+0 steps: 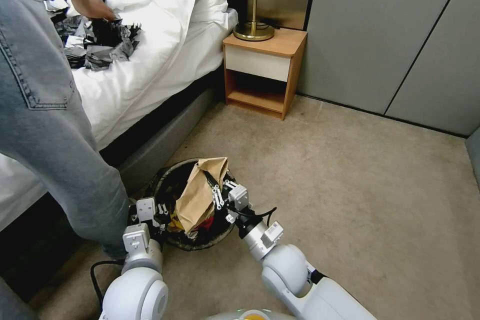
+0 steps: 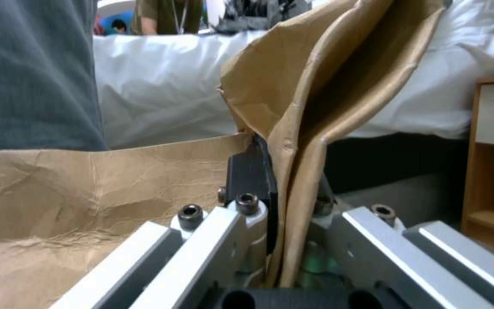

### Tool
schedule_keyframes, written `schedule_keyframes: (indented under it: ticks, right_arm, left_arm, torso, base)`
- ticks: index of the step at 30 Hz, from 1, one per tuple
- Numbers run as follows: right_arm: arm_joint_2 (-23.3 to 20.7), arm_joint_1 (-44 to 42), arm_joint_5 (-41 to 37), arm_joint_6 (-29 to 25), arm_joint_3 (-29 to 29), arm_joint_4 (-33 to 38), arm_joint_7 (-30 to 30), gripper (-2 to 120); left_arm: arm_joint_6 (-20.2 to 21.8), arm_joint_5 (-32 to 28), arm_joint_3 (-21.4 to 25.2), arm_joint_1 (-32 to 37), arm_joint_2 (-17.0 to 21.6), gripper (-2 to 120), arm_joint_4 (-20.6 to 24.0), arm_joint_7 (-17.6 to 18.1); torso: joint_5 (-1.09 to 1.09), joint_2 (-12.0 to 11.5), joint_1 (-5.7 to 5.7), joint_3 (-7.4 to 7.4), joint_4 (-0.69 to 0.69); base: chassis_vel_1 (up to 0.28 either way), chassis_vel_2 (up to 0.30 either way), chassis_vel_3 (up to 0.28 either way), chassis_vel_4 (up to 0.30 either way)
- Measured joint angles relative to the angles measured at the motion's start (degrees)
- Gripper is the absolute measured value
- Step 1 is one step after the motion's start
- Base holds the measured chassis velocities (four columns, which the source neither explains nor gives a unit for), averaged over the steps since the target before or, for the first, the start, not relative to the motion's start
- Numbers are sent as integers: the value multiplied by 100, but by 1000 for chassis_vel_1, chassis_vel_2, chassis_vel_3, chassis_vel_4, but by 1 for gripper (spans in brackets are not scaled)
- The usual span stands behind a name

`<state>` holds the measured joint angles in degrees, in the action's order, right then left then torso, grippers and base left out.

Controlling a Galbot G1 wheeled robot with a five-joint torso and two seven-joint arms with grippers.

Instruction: Pick up the trash bin, then pick up the garbage from the floor and place it into the trash bin.

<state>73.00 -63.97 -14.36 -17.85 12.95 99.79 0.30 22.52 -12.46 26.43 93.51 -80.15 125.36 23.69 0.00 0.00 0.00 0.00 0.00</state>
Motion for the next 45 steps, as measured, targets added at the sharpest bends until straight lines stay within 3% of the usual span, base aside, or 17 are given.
schedule_keyframes:
  ticks: [10, 17, 19, 21, 25, 27, 29, 34, 45]
  right_arm:
    - [18, 86, 209, 62, 112, -298, 77, 2]
    - [10, 114, 472, 27, 217, -492, 142, 35]
    - [10, 107, 482, 26, 217, -492, 143, 37]
    - [-6, 75, 529, 11, 217, -466, 143, 48]
    - [-29, 46, 575, 7, 215, -412, 143, 59]
    - [-57, 37, 626, 4, 211, -362, 143, 71]
    - [-69, 38, 649, 1, 207, -347, 141, 74]
    - [-103, 61, 779, -79, 142, -250, 126, 95]
    - [-115, 81, 937, -183, 88, -5, 69, 100]
  left_arm:
    - [-1, 34, -37, 26, -45, 1, 21, 0]
    - [-9, 49, -50, 32, -54, 1, 26, 0]
    - [-9, 50, -52, 34, -53, 1, 26, 0]
    - [-9, 53, -63, 37, -42, 1, 26, 0]
    - [-9, 53, -68, 42, -29, 1, 26, 0]
    - [-9, 44, -70, 49, -11, 1, 26, 0]
    - [-9, 37, -71, 49, -2, 1, 26, 0]
    - [34, -59, -74, 55, 27, 1, 62, 1]
    - [56, -70, -75, 52, 39, 1, 61, 4]
  torso:
    - [-1, 0, 0, 0, 0]
    - [0, 0, 0, 0, 0]
    - [0, 0, 0, 0, 0]
    - [0, 0, 0, 0, 0]
    - [0, 0, 0, 0, 0]
    - [0, 0, 0, 0, 0]
    - [0, 0, 0, 0, 0]
    - [0, 0, 0, 0, 0]
    - [0, 0, 0, 0, 0]
  base:
    - [0, 0, 0, 0]
    - [0, 0, 0, 0]
    - [0, 0, 0, 0]
    - [0, 0, 0, 0]
    - [0, 0, 0, 0]
    - [0, 0, 0, 0]
    - [0, 0, 0, 0]
    - [0, 0, 0, 0]
    - [0, 0, 0, 0]
